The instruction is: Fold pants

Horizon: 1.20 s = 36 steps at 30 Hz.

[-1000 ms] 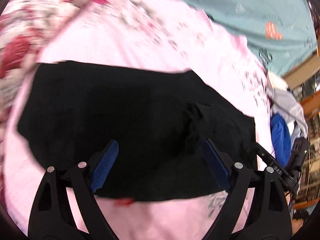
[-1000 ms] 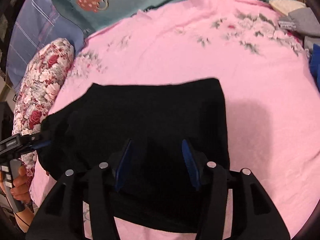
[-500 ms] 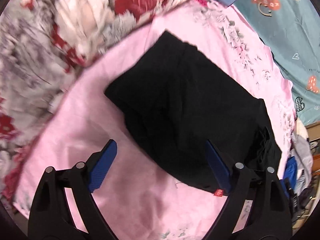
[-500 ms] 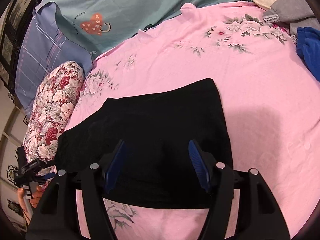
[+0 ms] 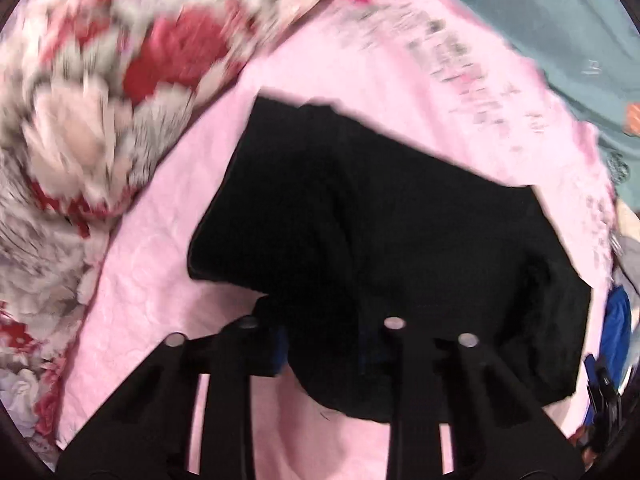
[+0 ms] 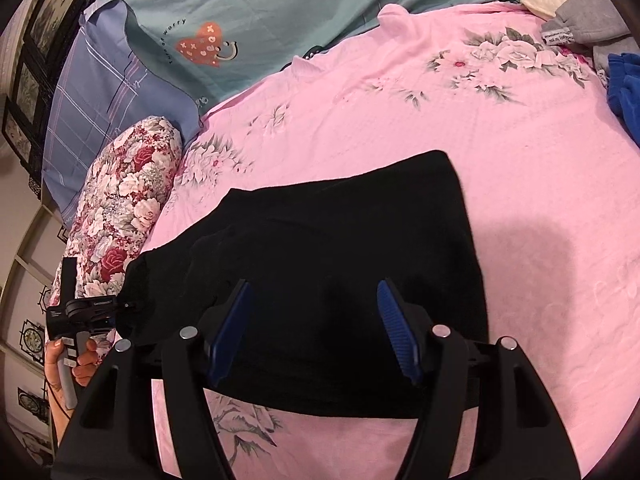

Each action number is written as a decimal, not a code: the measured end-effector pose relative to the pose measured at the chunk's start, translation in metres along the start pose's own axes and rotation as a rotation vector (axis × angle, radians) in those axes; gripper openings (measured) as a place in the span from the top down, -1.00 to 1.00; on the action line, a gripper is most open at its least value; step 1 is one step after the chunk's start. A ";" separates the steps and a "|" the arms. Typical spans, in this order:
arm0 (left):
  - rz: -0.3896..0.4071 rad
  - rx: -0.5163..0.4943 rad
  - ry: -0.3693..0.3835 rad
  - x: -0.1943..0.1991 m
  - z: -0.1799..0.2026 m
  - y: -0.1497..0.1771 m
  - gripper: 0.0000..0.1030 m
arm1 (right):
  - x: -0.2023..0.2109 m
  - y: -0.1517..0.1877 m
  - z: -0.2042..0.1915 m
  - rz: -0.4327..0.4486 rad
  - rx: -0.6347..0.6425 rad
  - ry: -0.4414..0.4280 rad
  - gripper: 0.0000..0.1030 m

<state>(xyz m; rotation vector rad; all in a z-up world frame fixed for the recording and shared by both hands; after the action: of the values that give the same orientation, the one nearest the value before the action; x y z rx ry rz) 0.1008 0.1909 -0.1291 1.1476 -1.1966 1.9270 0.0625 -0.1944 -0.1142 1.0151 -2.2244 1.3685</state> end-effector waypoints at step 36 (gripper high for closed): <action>0.046 -0.280 0.083 0.011 0.118 0.021 -0.90 | -0.019 -0.010 -0.044 -0.069 0.124 -0.059 -0.70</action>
<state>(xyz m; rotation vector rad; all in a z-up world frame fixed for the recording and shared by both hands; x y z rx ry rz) 0.1209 0.0756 -0.1011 0.8922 -1.4046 1.7532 0.0792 -0.1511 -0.0978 1.1780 -2.1461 1.4800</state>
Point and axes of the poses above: each gripper's, at about its wrist camera, not at the fingertips, and x roughly against the way its jaws point, z to its right, y to its underside, the point moved 7 cm from there along -x, roughly the way its jaws point, and after that the axes turned 1 degree about z, right-handed, at the moved point
